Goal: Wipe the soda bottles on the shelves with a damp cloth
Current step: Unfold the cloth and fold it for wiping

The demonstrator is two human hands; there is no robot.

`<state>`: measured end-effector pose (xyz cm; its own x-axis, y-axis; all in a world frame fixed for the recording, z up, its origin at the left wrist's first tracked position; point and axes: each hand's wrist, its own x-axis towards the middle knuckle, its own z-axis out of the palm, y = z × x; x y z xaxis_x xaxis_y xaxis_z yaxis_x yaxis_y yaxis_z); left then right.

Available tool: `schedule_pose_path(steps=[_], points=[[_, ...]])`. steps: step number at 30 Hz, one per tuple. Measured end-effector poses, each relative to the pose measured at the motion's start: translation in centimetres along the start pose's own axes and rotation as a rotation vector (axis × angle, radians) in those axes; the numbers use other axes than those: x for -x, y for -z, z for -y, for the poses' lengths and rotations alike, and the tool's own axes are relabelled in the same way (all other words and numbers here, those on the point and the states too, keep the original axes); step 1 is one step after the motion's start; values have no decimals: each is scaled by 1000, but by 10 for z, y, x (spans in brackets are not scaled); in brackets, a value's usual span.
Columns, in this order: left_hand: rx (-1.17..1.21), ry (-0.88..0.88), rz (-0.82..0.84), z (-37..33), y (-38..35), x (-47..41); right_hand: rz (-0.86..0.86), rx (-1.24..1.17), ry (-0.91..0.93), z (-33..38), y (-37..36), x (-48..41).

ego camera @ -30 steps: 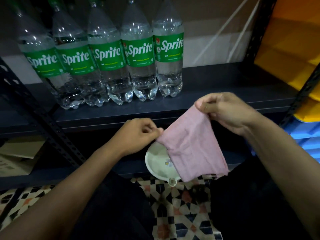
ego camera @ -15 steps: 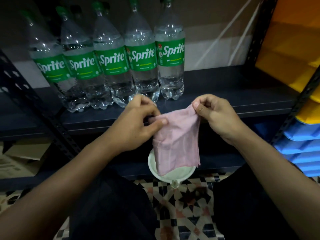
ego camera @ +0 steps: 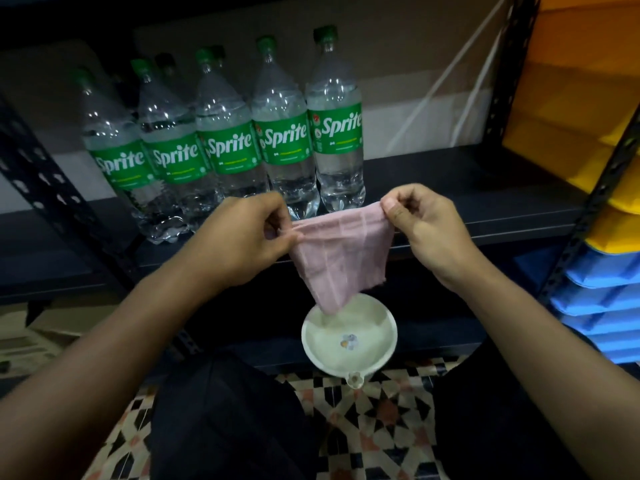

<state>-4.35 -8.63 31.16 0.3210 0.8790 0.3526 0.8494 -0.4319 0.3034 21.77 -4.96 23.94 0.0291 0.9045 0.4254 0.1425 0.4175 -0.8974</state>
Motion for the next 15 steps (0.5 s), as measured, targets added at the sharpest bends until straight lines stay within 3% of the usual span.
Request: schedule_pose_path(steps=[4,7,11,13,15], points=[[540,208,-129,-4,-17,2,-38,-28,-9,4,6,1],[755,297,22,-2,-22,5,-28,-61,-11,11,10,1],[614,222,416,-12,-17,10,141,16,59,35,11,6],[543,150,395,-28,-20,7,265,125,101,48,5,8],[448,55,270,-42,-30,-1,332,213,130,58,-2,10]])
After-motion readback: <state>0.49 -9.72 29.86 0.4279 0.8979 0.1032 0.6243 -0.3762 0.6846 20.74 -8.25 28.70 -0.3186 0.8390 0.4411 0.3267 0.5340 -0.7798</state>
